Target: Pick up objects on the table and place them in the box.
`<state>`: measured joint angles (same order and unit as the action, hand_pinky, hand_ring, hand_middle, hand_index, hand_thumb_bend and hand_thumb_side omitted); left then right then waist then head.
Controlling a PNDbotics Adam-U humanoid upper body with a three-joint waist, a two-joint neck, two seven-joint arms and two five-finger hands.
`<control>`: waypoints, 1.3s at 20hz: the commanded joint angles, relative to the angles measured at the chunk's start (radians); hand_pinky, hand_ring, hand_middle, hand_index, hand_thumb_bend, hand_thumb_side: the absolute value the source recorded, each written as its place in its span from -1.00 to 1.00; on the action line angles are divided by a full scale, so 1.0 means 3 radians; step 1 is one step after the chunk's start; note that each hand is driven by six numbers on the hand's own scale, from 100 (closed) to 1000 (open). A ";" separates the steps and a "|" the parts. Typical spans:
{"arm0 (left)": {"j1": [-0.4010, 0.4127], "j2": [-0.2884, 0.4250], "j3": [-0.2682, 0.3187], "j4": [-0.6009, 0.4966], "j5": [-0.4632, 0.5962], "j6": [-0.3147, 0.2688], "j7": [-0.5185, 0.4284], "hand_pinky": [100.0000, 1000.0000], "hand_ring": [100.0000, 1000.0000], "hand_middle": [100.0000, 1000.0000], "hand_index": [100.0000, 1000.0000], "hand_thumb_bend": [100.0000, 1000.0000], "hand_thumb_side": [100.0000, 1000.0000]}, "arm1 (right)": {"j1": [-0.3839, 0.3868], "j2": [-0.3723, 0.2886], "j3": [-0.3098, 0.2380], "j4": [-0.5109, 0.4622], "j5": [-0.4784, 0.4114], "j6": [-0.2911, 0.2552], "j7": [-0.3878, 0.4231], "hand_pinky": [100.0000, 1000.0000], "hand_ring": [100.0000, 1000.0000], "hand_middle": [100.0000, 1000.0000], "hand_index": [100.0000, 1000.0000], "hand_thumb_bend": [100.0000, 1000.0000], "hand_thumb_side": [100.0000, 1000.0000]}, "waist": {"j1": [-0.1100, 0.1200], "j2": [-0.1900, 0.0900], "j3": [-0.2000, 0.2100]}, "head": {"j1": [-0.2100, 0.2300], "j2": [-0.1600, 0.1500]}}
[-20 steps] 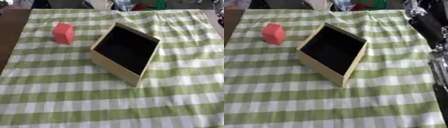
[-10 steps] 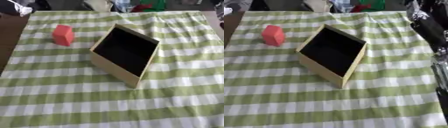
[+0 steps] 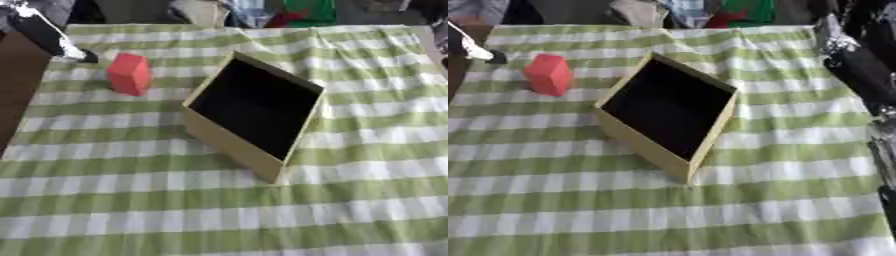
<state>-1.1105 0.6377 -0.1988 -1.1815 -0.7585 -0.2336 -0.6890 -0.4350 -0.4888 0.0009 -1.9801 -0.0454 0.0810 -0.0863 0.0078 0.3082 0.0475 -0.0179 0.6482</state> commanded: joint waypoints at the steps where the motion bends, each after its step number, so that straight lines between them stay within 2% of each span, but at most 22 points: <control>1: -0.0120 -0.0009 0.0022 0.0115 -0.0039 -0.0083 -0.0179 0.73 0.70 0.74 0.97 0.47 -0.84 | -0.0043 -0.0085 -0.0010 -0.0066 -0.0018 -0.0001 0.0019 0.79 0.52 0.30 0.74 -1.00 -0.13 | 0.0001 -0.0054 -0.0006 | 0.0020 -0.0044; 3: -0.0152 -0.0050 0.0022 0.0179 -0.0024 -0.0128 -0.0309 0.76 0.72 0.76 0.96 0.44 -0.98 | -0.0044 -0.0081 -0.0008 -0.0066 -0.0021 0.0002 0.0024 0.79 0.52 0.30 0.74 -1.00 -0.12 | 0.0000 -0.0049 -0.0010 | 0.0027 -0.0052; 6: -0.0187 -0.0112 0.0016 0.0263 0.0045 -0.0156 -0.0488 0.82 0.72 0.76 0.98 0.26 -1.00 | -0.0043 -0.0073 -0.0007 -0.0066 -0.0026 0.0008 0.0027 0.79 0.51 0.30 0.74 -1.00 -0.11 | -0.0001 -0.0041 -0.0016 | 0.0036 -0.0061; 11: -0.0261 -0.0190 -0.0001 0.0364 0.0021 -0.0092 -0.0702 0.82 0.75 0.83 0.99 0.32 -1.00 | -0.0046 -0.0065 -0.0002 -0.0066 -0.0037 0.0011 0.0030 0.79 0.50 0.29 0.74 -1.00 -0.11 | -0.0001 -0.0033 -0.0030 | 0.0055 -0.0064; 17: -0.0364 -0.0333 0.0037 0.0593 -0.0296 -0.0020 -0.0726 0.83 0.79 0.87 0.99 0.41 -1.00 | -0.0049 -0.0054 0.0003 -0.0066 -0.0048 0.0012 0.0034 0.79 0.49 0.29 0.74 -1.00 -0.10 | 0.0001 -0.0027 -0.0057 | 0.0079 -0.0065; 26: -0.0454 -0.0454 0.0166 0.0901 -0.0687 0.0051 -0.0630 0.83 0.83 0.95 0.94 0.29 -1.00 | -0.0062 -0.0052 0.0009 -0.0066 -0.0062 0.0014 0.0041 0.79 0.49 0.28 0.74 -1.00 -0.08 | 0.0006 0.0015 -0.0085 | 0.0111 -0.0076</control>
<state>-1.2180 0.4891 -0.1628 -0.9092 -0.9472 -0.2132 -0.8758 -0.4401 -0.4884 0.0069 -1.9801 -0.0565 0.0866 -0.0776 0.0100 0.3321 0.0229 0.0114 0.6360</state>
